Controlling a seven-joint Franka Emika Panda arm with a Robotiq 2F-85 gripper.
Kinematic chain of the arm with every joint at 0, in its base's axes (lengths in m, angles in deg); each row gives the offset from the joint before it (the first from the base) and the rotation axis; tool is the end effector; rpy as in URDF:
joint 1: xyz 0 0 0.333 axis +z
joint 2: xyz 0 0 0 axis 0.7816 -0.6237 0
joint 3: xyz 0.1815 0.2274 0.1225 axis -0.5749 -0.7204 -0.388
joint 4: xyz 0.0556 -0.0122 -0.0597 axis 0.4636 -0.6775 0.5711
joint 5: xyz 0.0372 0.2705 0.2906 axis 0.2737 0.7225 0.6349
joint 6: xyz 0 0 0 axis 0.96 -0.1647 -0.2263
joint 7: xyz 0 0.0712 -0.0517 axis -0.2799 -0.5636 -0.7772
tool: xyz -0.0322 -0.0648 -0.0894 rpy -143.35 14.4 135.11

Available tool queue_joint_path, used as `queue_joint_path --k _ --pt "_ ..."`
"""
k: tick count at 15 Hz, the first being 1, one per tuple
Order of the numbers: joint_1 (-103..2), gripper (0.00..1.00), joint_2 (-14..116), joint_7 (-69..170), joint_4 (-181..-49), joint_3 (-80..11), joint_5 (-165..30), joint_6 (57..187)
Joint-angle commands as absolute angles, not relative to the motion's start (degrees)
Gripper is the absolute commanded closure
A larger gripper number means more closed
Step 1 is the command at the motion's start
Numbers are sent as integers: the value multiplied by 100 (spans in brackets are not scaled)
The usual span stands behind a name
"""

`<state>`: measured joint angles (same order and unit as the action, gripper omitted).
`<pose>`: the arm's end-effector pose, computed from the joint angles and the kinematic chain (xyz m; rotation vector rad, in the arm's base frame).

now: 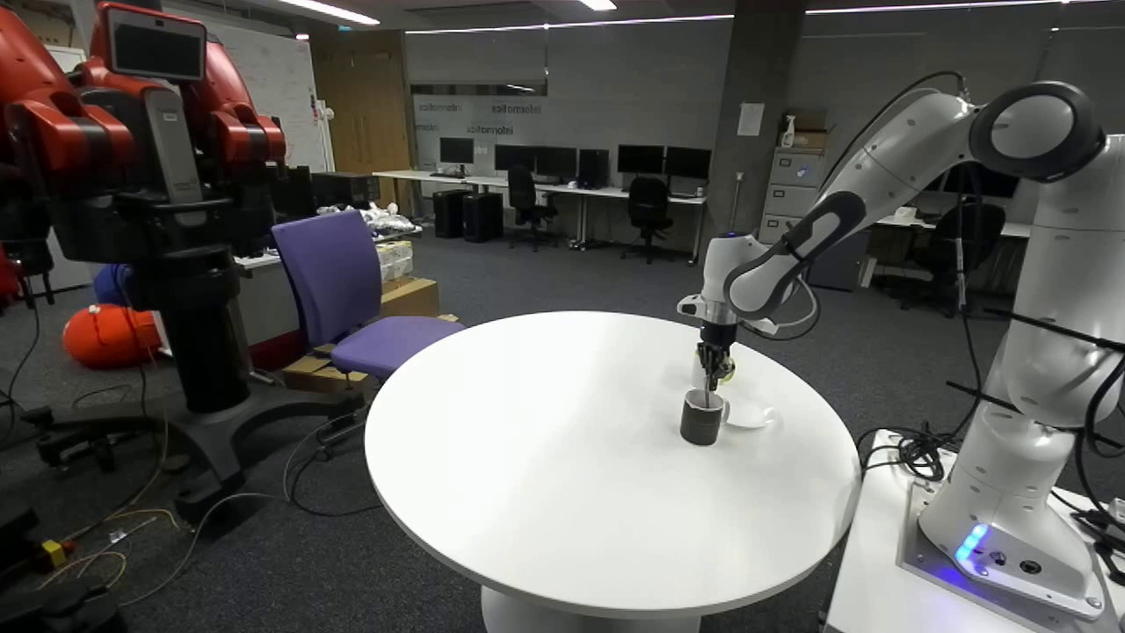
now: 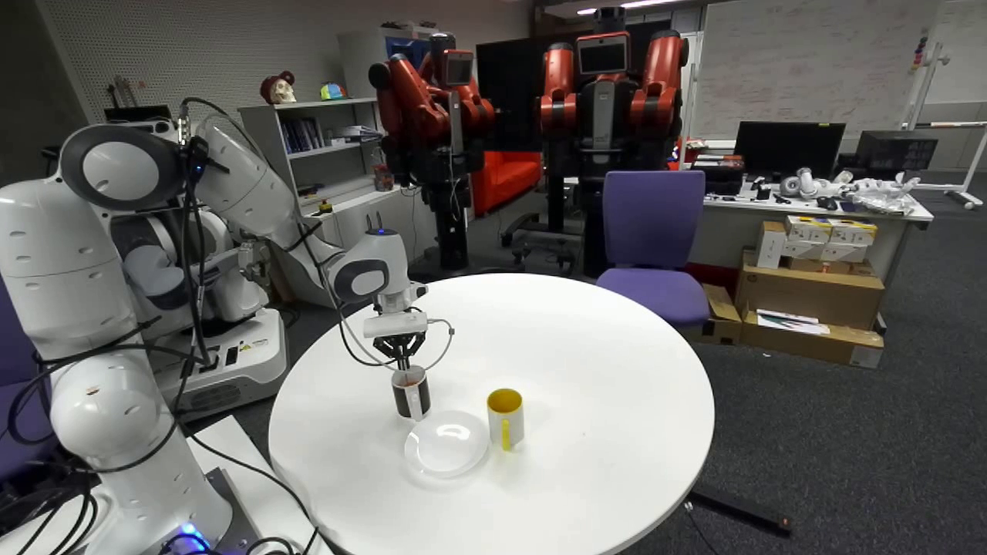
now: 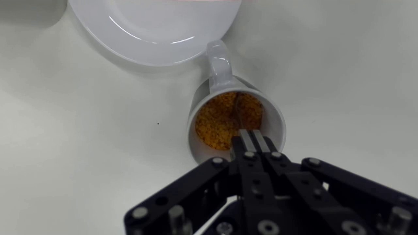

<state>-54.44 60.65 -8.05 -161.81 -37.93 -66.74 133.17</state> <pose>0.4912 -0.0287 0.2449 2.8106 1.3710 -0.0266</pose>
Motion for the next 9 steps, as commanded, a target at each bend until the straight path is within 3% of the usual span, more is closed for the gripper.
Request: queue_joint_path --k 1,9 --pt "-5460 100 6321 -530 -16333 -3730 -6979 13458" --pt "-5395 100 6536 88 -16335 -3707 -7922 13477"
